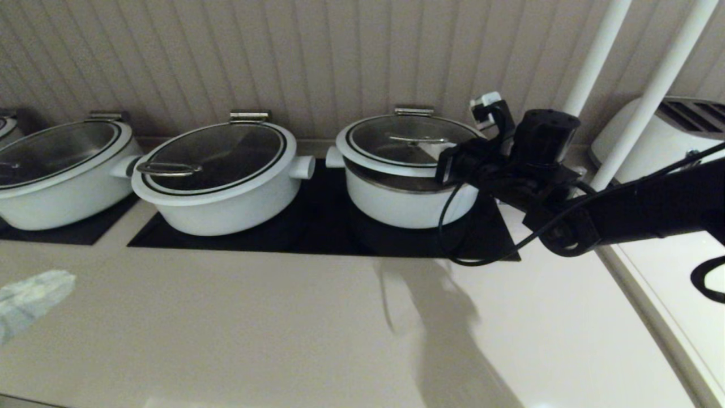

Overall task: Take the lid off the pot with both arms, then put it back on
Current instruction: Hold the pot lid with the left arm

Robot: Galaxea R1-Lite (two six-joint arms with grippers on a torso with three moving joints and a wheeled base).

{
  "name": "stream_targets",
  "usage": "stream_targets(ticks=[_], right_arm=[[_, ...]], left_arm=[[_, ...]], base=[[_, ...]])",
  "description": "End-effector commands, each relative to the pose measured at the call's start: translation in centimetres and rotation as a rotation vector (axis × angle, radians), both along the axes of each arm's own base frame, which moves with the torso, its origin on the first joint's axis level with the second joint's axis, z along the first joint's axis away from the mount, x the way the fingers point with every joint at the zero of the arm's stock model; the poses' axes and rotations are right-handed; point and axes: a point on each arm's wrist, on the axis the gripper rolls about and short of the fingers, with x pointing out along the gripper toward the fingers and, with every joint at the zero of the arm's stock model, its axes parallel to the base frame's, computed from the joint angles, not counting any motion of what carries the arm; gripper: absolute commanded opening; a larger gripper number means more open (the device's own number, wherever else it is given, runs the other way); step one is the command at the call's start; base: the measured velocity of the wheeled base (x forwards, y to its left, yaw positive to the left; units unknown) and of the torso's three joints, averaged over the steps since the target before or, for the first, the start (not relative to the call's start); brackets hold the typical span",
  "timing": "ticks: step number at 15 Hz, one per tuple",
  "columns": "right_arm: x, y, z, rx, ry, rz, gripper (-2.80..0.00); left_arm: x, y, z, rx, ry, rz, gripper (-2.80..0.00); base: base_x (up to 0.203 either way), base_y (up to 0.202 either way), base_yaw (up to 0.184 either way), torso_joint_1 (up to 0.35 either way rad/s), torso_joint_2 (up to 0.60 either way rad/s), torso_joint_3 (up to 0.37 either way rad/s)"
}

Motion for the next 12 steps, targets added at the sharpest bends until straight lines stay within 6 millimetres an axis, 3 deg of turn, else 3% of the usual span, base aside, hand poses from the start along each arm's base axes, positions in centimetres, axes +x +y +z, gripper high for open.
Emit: stream_targets(ticks=[1, 5, 12], right_arm=[[0.0, 0.0, 0.0, 0.002, -0.005, 0.003, -2.80], [0.0, 0.1, 0.5, 0.007, -0.018, 0.003, -2.80], [0.1, 0.1, 0.6, 0.008, -0.027, 0.002, -2.80]], left_arm=[[3.7, -1.0, 0.5, 0.004, 0.096, -0.075, -2.80], [8.9, -4.5, 1.6, -0.060, 0.055, -0.239, -2.80], [13.6, -9.3, -0.9, -0.084, 0.141, -0.368, -2.80]], base=[[0.000, 0.000, 0.000, 0.000, 0.00, 0.000], [0.000, 0.000, 0.000, 0.000, 0.00, 0.000], [0.000, 0.000, 0.000, 0.000, 0.00, 0.000]])
